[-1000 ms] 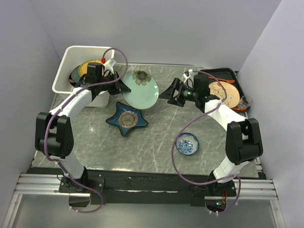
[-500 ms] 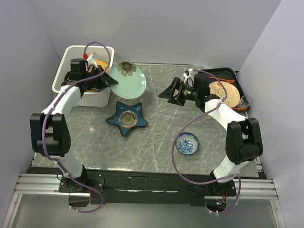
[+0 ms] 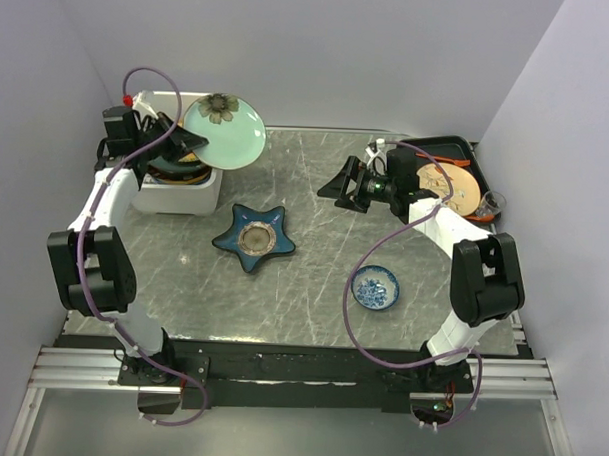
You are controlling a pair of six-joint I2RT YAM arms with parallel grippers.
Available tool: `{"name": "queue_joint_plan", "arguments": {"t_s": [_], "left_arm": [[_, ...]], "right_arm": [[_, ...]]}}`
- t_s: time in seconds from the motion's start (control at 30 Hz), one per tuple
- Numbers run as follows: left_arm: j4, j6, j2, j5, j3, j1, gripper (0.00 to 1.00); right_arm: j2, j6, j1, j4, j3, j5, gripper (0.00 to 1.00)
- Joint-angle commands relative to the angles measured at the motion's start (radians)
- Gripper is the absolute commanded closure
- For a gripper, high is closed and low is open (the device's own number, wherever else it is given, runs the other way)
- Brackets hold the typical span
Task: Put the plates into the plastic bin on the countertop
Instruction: Place the plate in the plastic bin.
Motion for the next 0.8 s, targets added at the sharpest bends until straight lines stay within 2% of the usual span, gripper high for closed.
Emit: {"name": "queue_joint_plan", "arguments": {"t_s": [0.0, 0.5, 0.77], "left_arm": [[0.180, -0.089, -0.052, 0.013, 0.085, 0.031, 0.99], [0.268, -0.175, -0.047, -0.037, 0.031, 0.154, 0.99], [0.230, -0.156, -0.047, -0.105, 0.028, 0.187, 0.99]], "right_arm": [[-0.003, -0.013, -0.004, 0.023, 0.033, -0.010, 0.06], [0.009, -0.010, -0.004, 0.028, 0.033, -0.024, 0.06], [0.012, -0.012, -0.004, 0.020, 0.038, -0.026, 0.06]]}}
